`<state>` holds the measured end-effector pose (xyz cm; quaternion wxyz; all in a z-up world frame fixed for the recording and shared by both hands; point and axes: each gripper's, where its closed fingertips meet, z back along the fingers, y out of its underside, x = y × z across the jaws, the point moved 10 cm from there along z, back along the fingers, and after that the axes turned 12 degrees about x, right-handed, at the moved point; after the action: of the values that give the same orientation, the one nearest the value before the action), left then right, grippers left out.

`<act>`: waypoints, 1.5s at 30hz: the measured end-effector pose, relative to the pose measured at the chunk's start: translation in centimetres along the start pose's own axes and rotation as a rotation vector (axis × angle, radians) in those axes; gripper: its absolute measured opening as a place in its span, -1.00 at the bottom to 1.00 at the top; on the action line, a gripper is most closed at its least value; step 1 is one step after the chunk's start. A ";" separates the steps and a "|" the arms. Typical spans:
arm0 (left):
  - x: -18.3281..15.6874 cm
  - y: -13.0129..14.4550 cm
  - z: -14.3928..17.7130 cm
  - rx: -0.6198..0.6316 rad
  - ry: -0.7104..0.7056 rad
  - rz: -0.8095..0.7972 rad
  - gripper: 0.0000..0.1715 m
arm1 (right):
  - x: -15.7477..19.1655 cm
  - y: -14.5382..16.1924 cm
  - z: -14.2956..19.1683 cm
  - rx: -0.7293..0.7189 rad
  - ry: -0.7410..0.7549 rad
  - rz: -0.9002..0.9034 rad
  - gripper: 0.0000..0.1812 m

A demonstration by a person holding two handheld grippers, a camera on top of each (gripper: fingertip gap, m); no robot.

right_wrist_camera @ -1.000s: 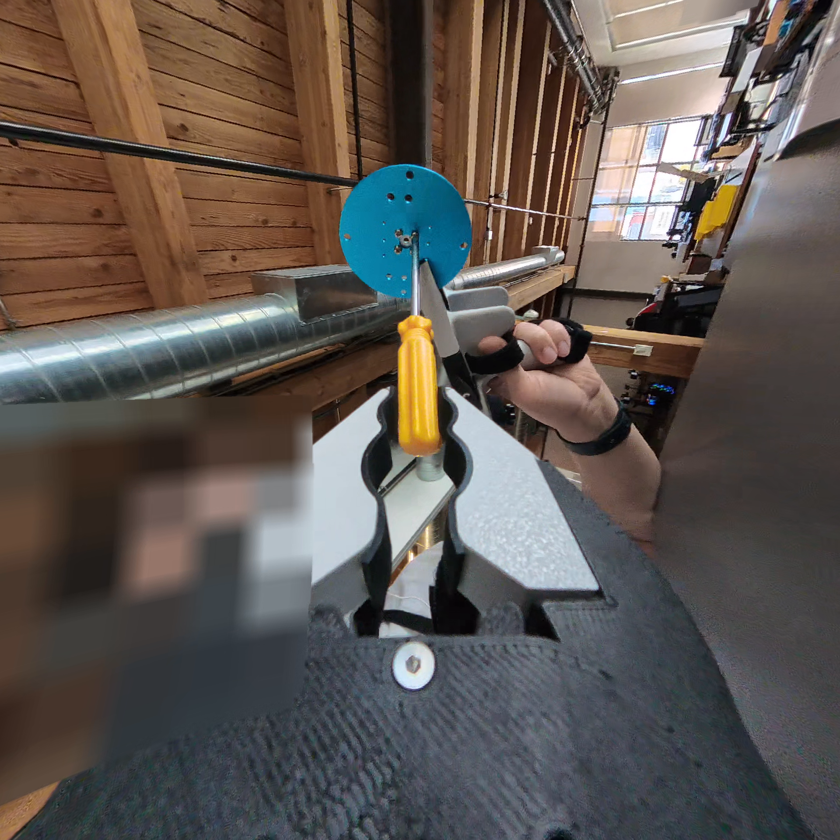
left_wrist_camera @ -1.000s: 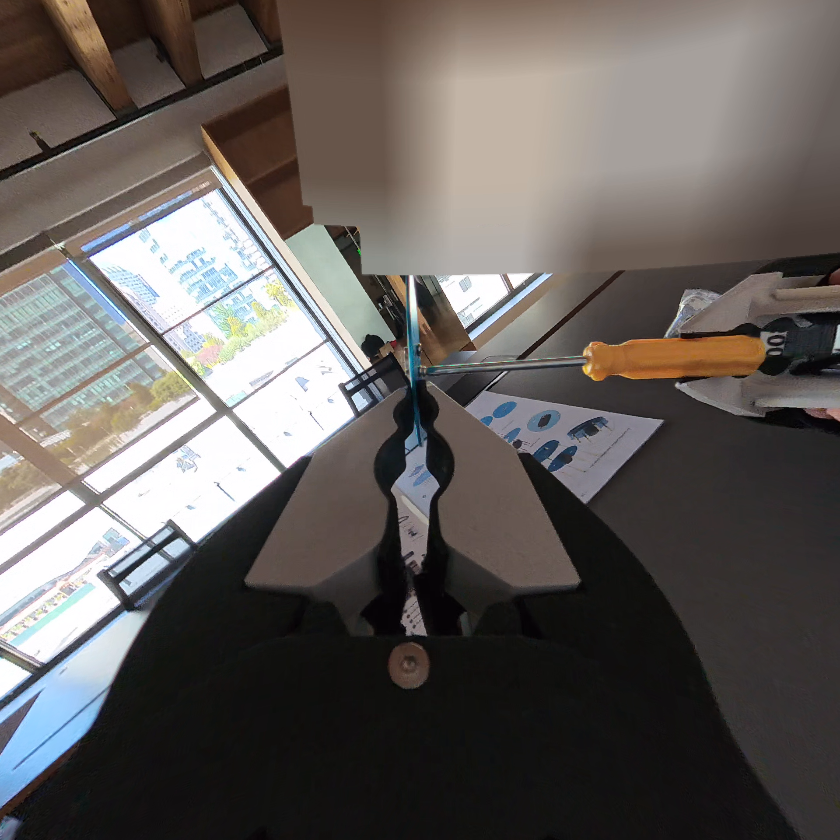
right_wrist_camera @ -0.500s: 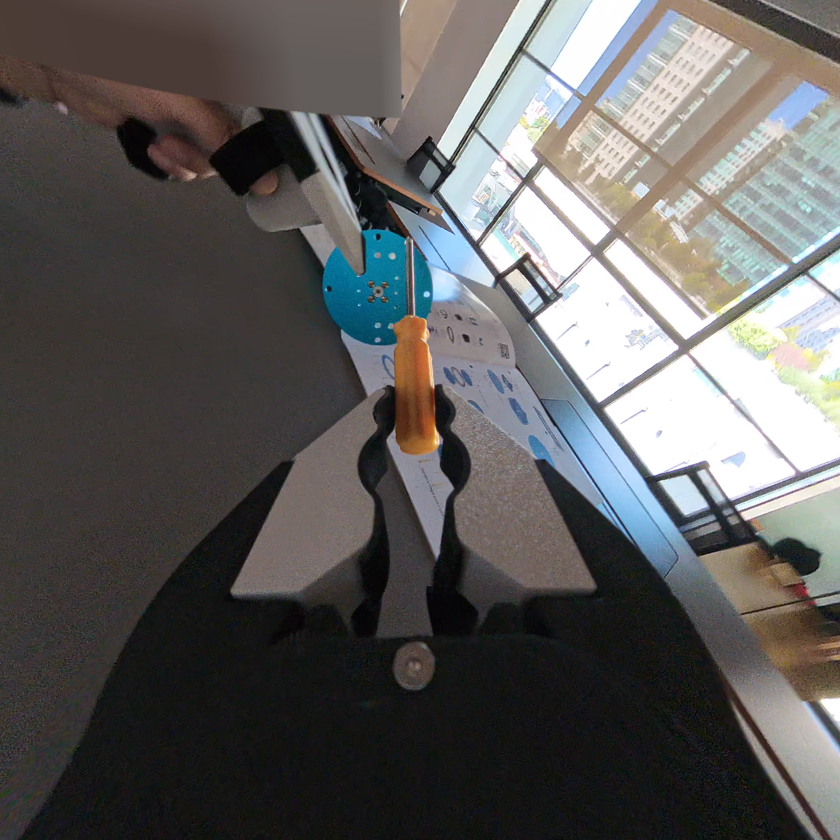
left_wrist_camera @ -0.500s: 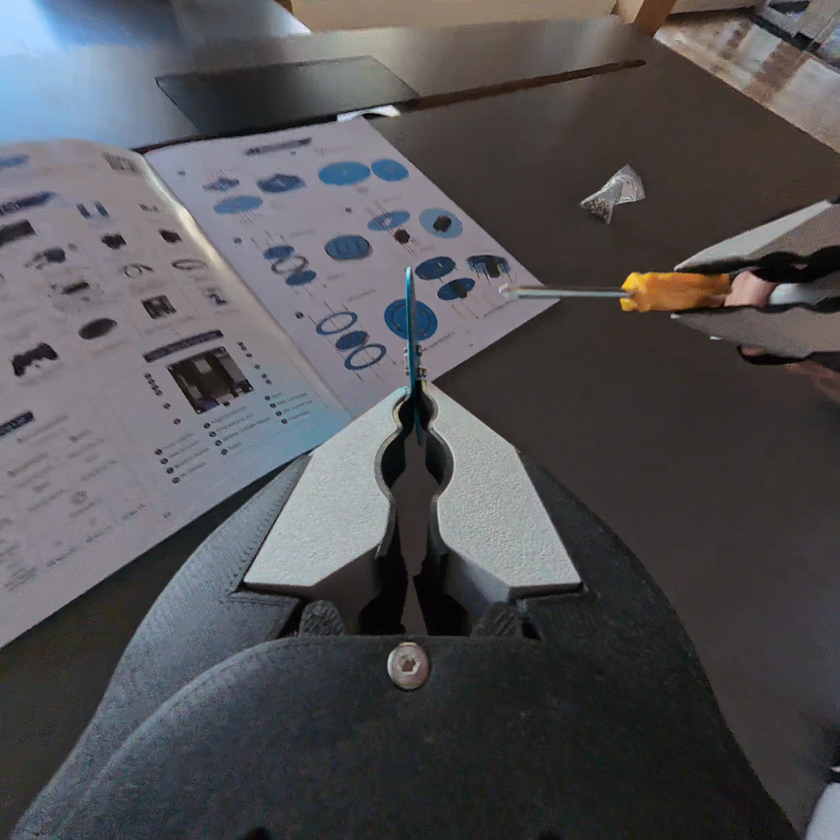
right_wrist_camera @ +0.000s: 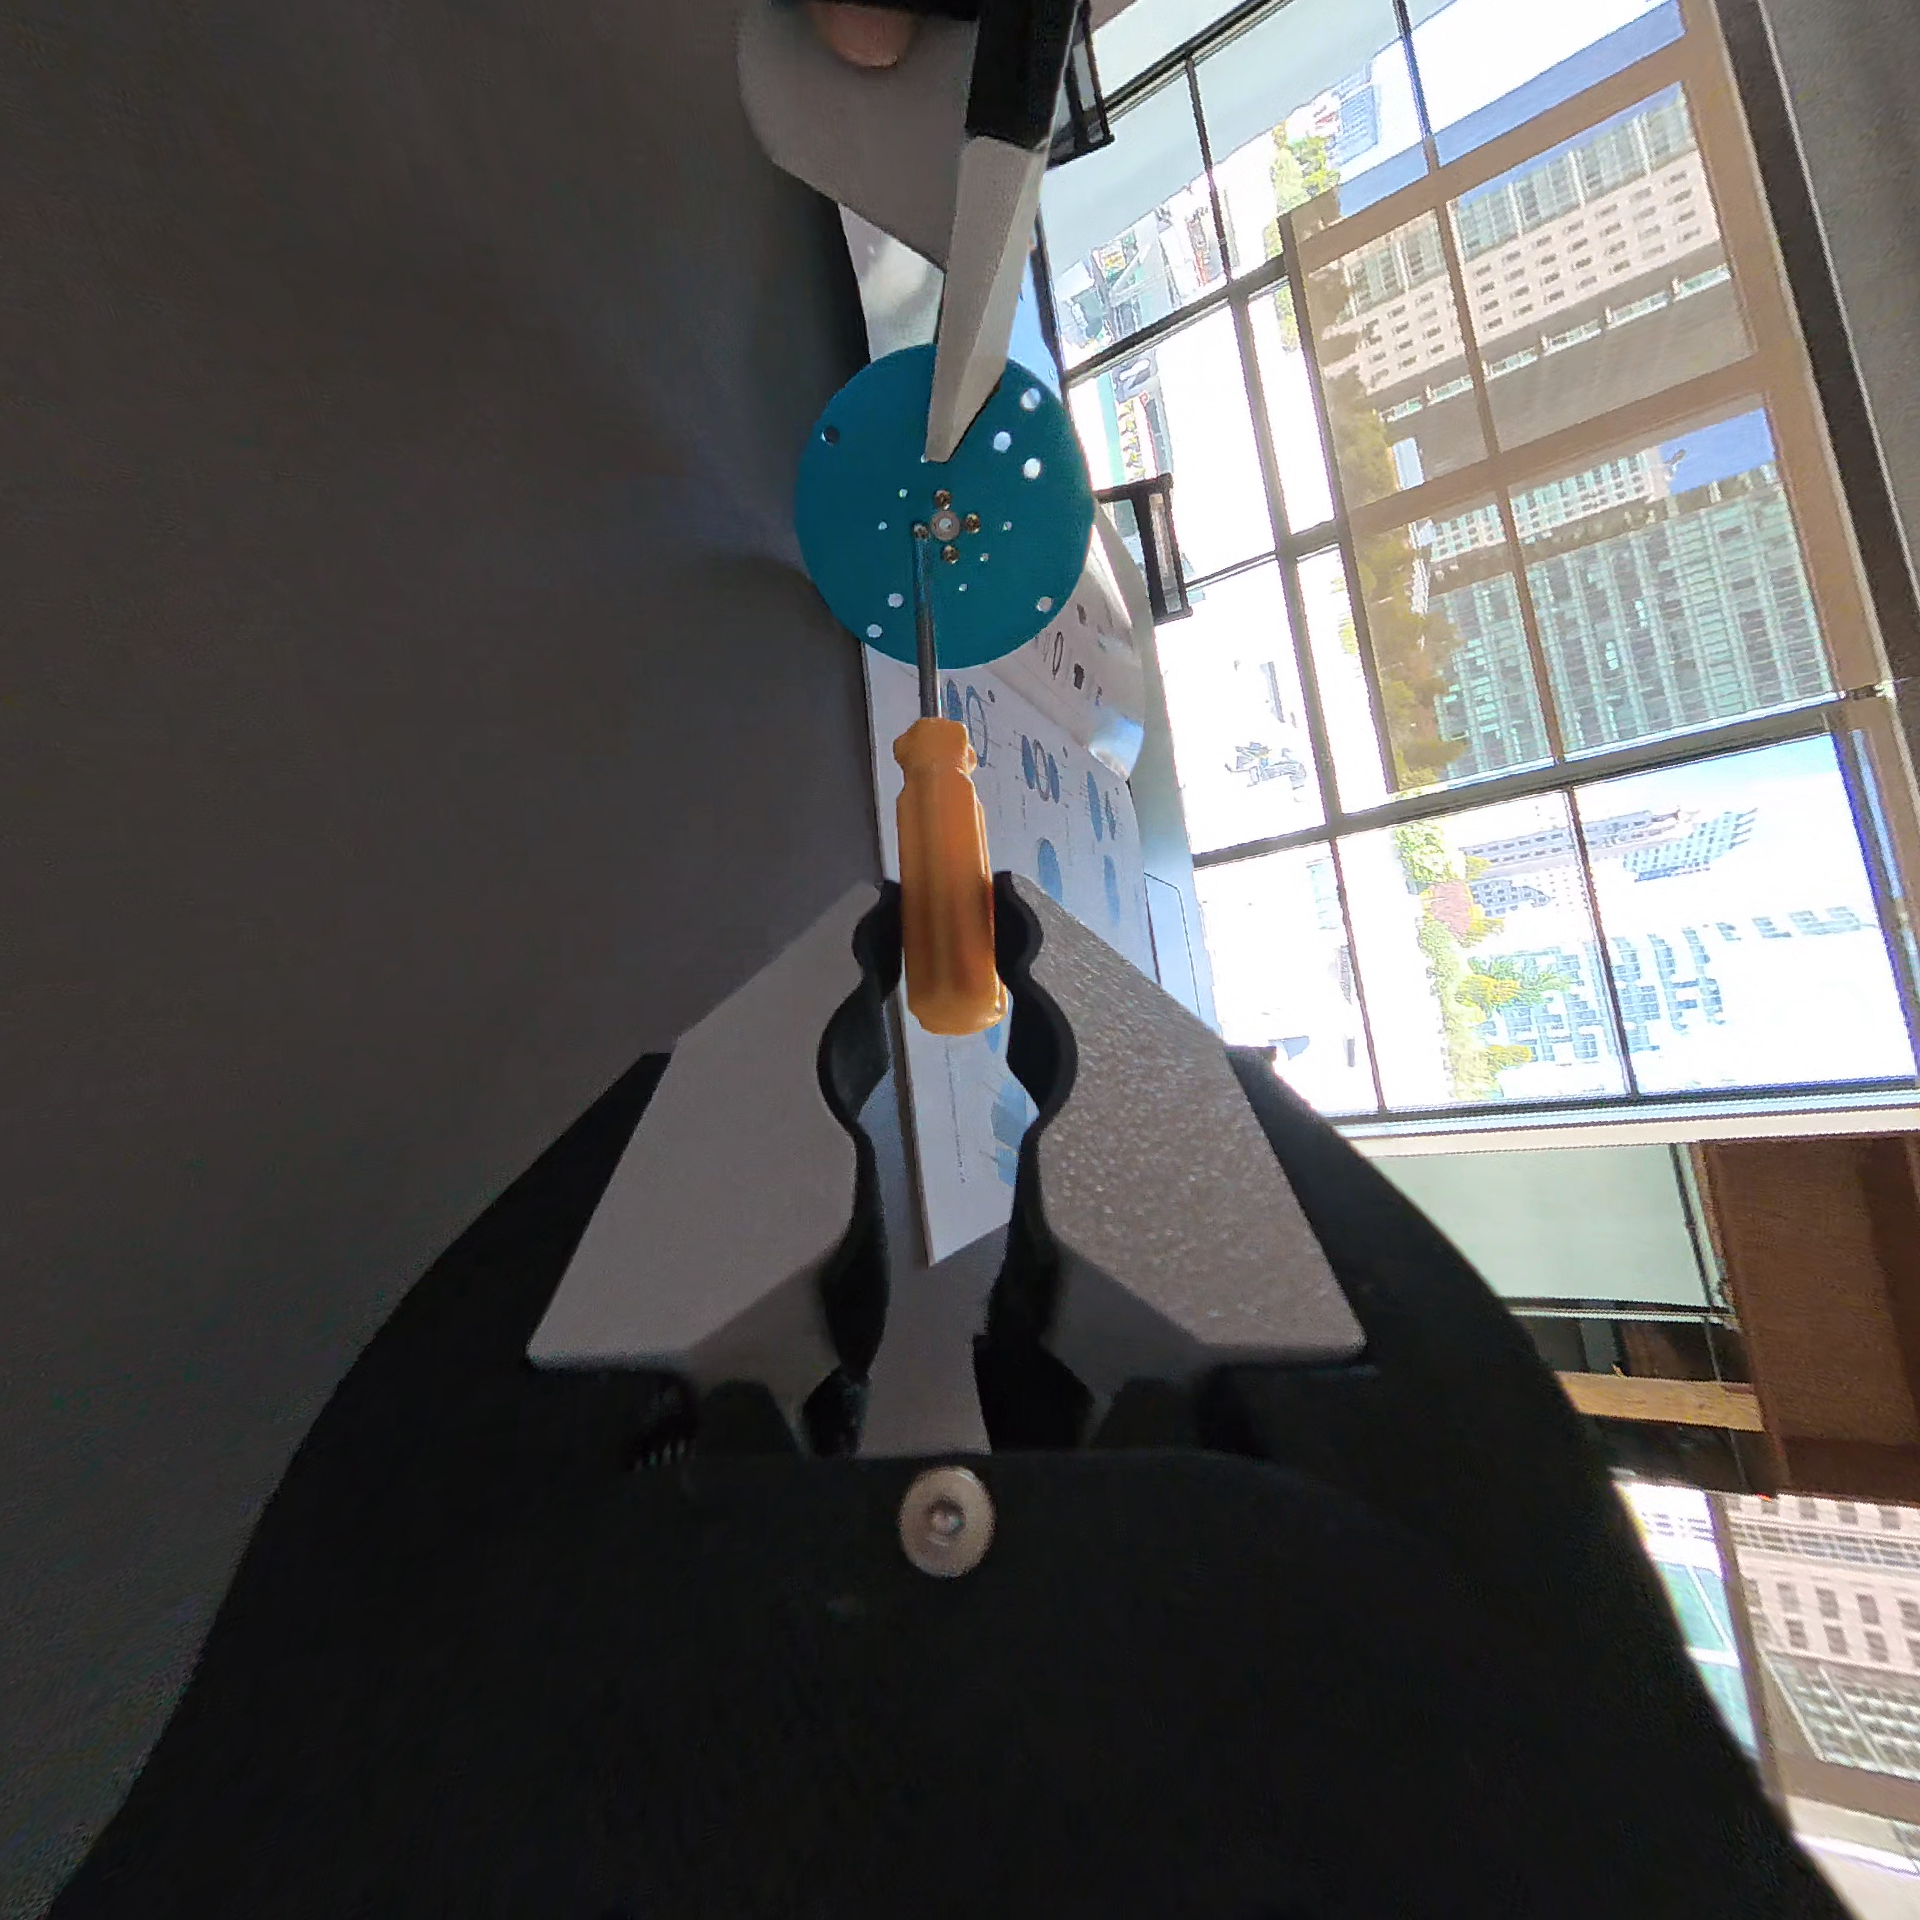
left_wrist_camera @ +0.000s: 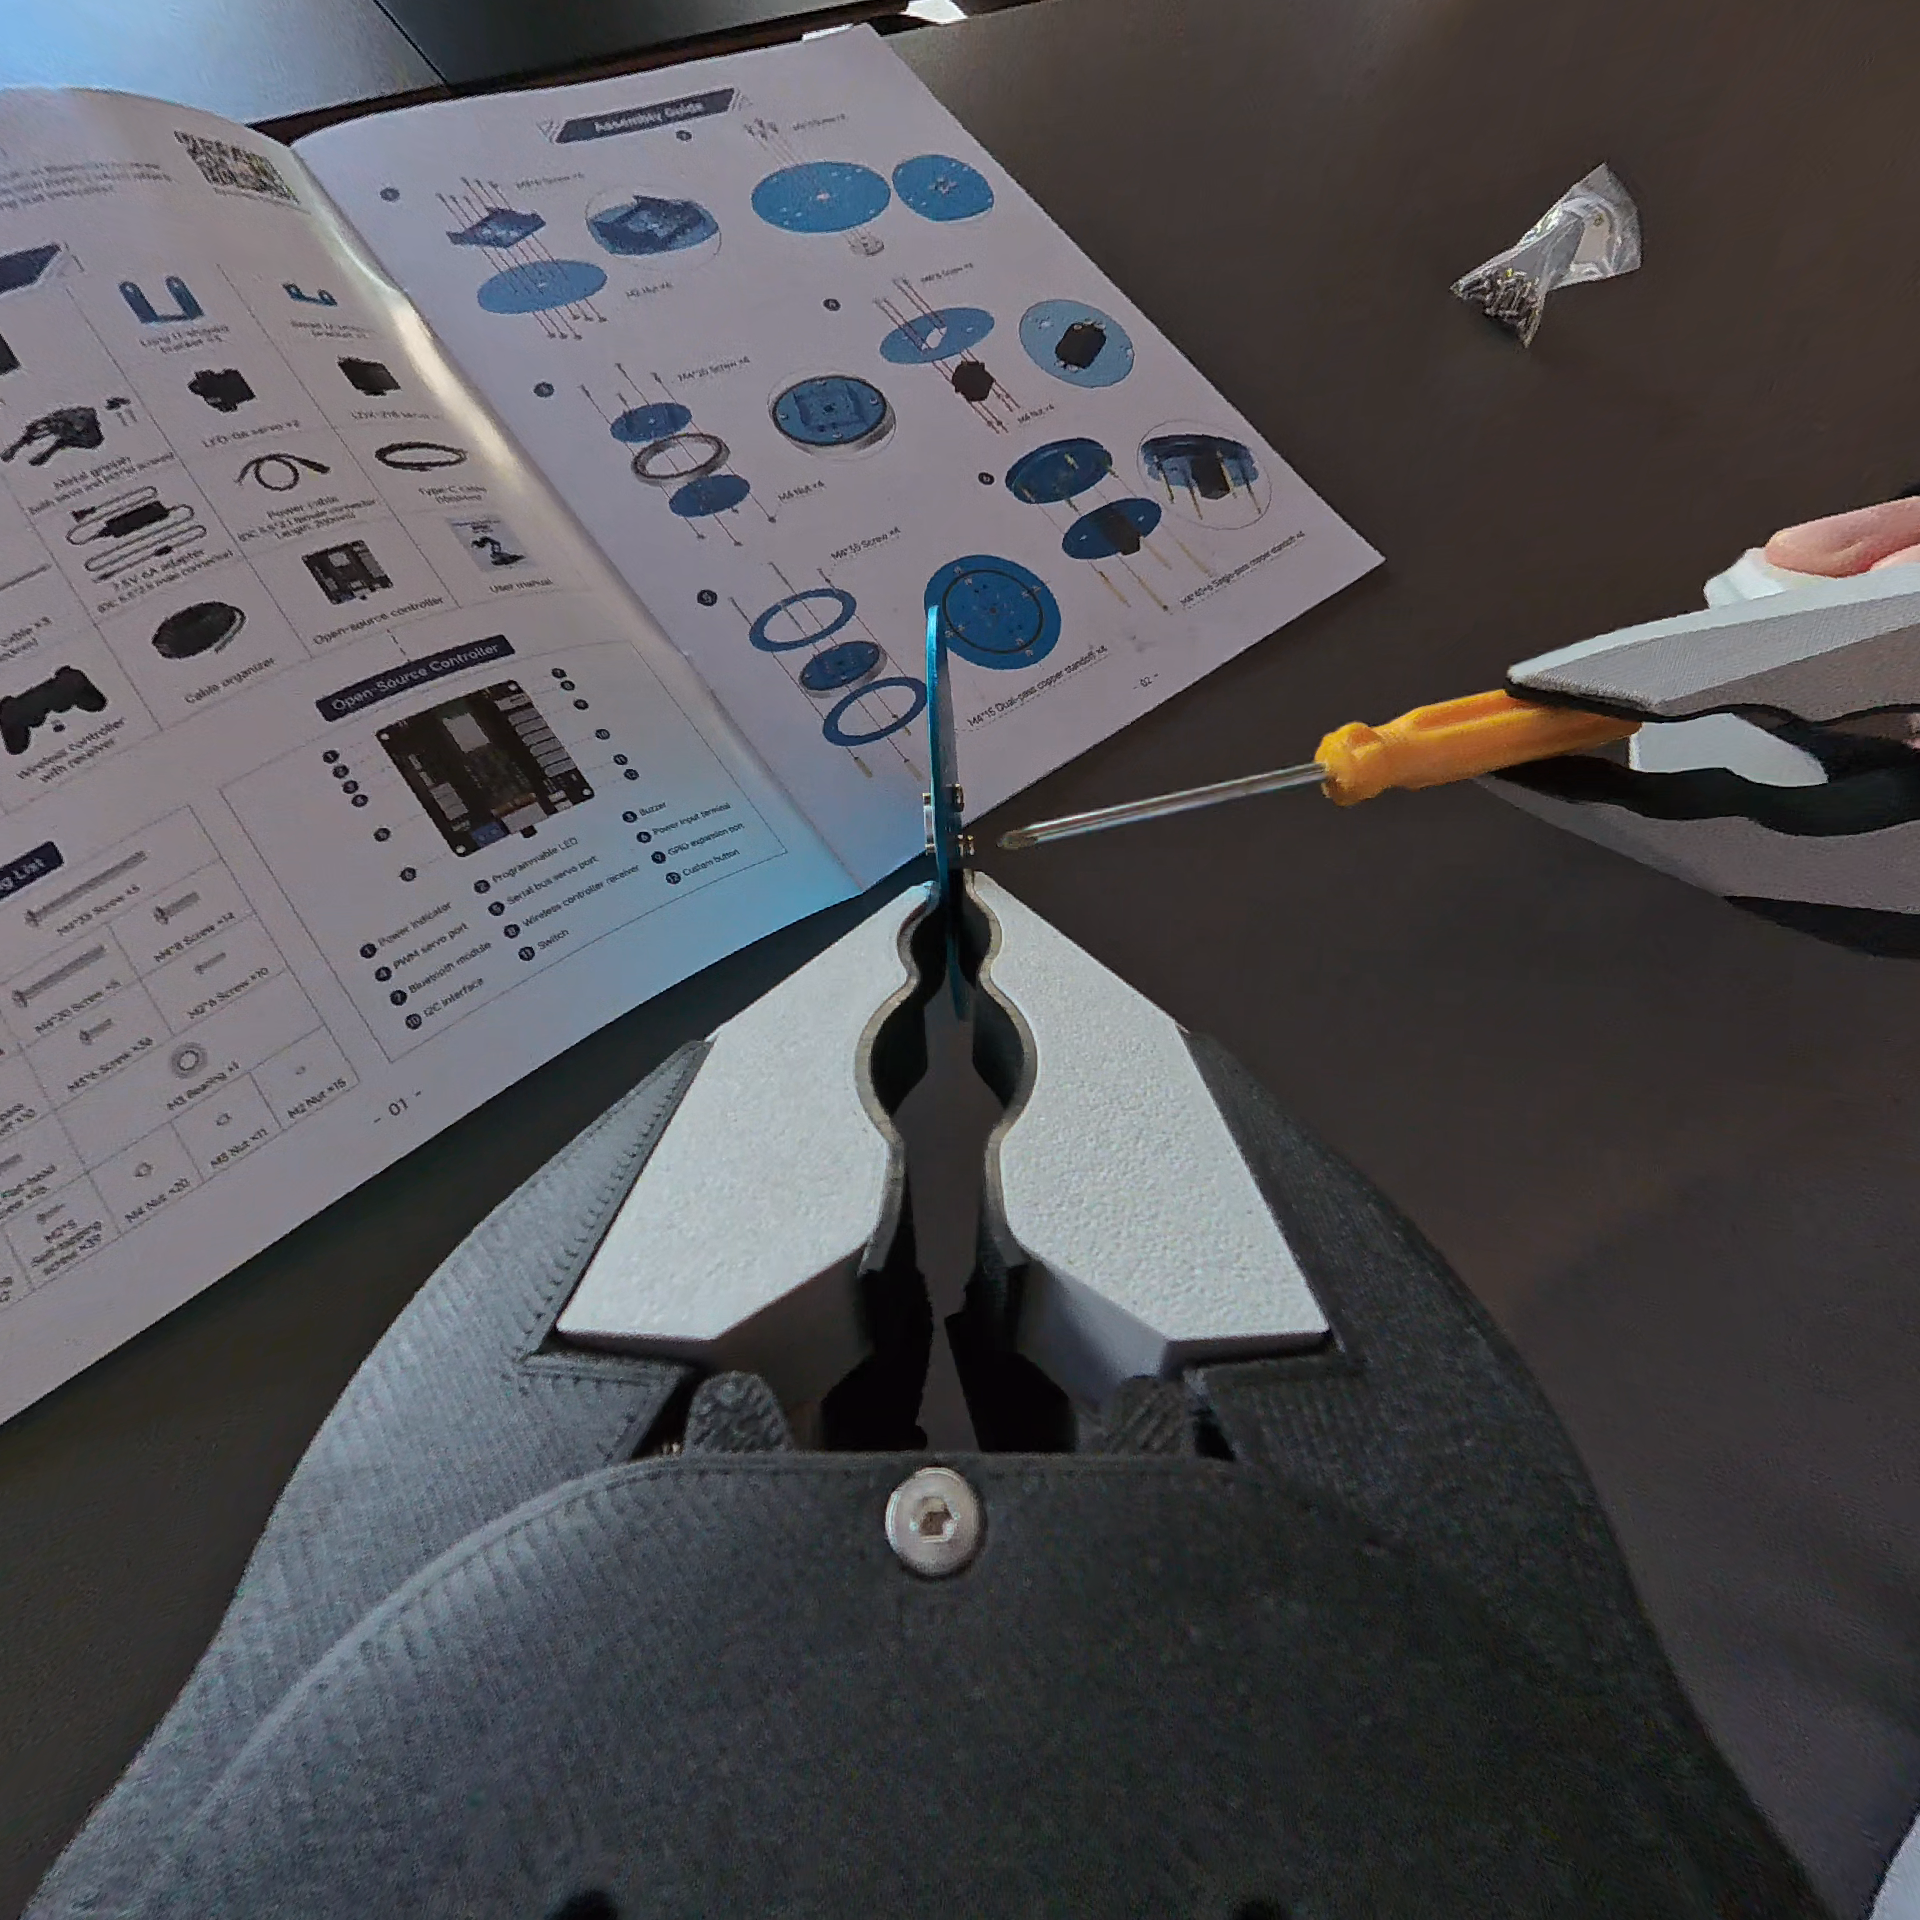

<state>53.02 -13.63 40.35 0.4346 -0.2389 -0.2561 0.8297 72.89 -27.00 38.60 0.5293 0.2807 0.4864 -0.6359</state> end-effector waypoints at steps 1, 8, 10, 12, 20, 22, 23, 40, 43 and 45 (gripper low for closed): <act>0.0 0.0 0.0 0.000 -0.001 -0.001 -1.00 | 0.1 0.0 -0.1 0.007 0.006 0.007 -0.81; -0.1 0.0 0.0 0.000 -0.005 -0.007 -1.00 | 0.0 -0.1 -0.1 0.002 0.003 -0.005 -0.82; -0.2 0.0 -0.1 0.000 -0.007 -0.011 -1.00 | 0.0 -0.1 -0.2 -0.001 -0.001 -0.009 -0.82; -0.3 0.0 -0.1 -0.001 -0.007 -0.013 -1.00 | 0.0 -0.1 -0.2 0.003 -0.005 -0.010 -0.82; -0.4 -0.1 -0.2 -0.003 -0.009 -0.013 -1.00 | 0.0 0.3 -0.1 0.012 -0.011 -0.015 -0.81; -0.5 -0.1 -0.2 -0.004 -0.011 -0.016 -1.00 | 0.0 0.4 -0.2 0.012 -0.016 -0.022 -0.82; -0.5 -0.1 -0.2 -0.005 -0.013 -0.019 -1.00 | 0.0 0.4 -0.3 0.016 -0.016 -0.021 -0.81; -1.4 -0.2 -0.2 0.036 -0.073 -0.081 -1.00 | 1.4 -1.0 0.7 0.051 0.302 0.516 -0.81; -1.5 -0.3 -0.2 0.042 -0.059 -0.086 -1.00 | 1.4 -0.8 0.7 0.038 0.332 0.577 -0.81; -1.6 -0.3 -0.2 0.045 -0.065 -0.094 -1.00 | 1.3 -0.8 0.6 0.037 0.332 0.588 -0.81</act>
<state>54.10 -14.78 40.67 0.4698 -0.1895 -0.2622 0.8213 71.87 -28.14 37.91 0.5985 0.5181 0.4528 -0.4104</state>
